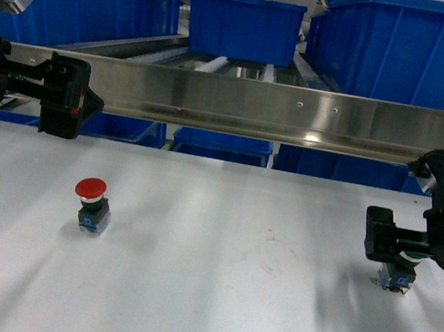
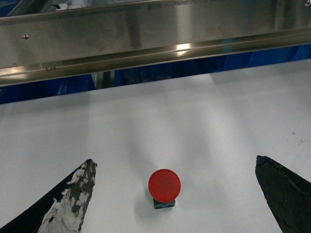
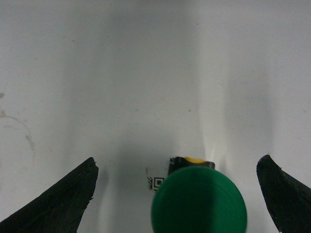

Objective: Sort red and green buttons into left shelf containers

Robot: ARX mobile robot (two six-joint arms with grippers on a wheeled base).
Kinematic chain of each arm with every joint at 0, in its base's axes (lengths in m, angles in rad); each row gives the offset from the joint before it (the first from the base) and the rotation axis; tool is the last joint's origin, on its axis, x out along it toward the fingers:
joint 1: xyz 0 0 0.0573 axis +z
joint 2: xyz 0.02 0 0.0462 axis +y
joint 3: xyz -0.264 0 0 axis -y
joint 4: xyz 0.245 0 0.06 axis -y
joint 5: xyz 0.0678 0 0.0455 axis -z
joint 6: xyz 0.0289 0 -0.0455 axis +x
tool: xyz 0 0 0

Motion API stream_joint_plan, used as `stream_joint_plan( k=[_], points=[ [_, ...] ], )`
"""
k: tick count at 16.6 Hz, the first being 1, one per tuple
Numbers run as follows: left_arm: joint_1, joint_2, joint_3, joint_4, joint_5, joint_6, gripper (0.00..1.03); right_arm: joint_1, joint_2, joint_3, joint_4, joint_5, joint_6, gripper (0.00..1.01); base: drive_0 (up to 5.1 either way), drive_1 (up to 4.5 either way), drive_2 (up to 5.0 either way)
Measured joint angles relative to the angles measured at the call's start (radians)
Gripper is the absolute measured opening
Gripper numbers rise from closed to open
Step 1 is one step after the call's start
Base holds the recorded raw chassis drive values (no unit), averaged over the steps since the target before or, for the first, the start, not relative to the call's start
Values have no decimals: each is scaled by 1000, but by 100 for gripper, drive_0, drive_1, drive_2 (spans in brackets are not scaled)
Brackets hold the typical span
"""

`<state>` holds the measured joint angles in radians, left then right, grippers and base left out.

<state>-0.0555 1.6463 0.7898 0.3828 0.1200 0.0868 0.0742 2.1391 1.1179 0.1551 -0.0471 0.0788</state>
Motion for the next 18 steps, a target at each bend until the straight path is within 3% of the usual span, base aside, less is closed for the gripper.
stream_joint_plan(
  k=[6, 9, 12, 18],
  points=[
    [0, 0, 0, 0, 0, 0, 98, 36, 107, 151, -93, -36, -25, 98, 0, 0, 0],
    [0, 0, 0, 0, 0, 0, 98, 32, 174, 200, -119, -19, -60, 98, 0, 0, 0],
    [0, 0, 0, 0, 0, 0, 98, 10, 190, 221, -118, -11, -119, 98, 0, 0, 0],
    [0, 0, 0, 0, 0, 0, 98, -2, 209, 244, -87, 25, -170, 98, 0, 0, 0]
  ],
)
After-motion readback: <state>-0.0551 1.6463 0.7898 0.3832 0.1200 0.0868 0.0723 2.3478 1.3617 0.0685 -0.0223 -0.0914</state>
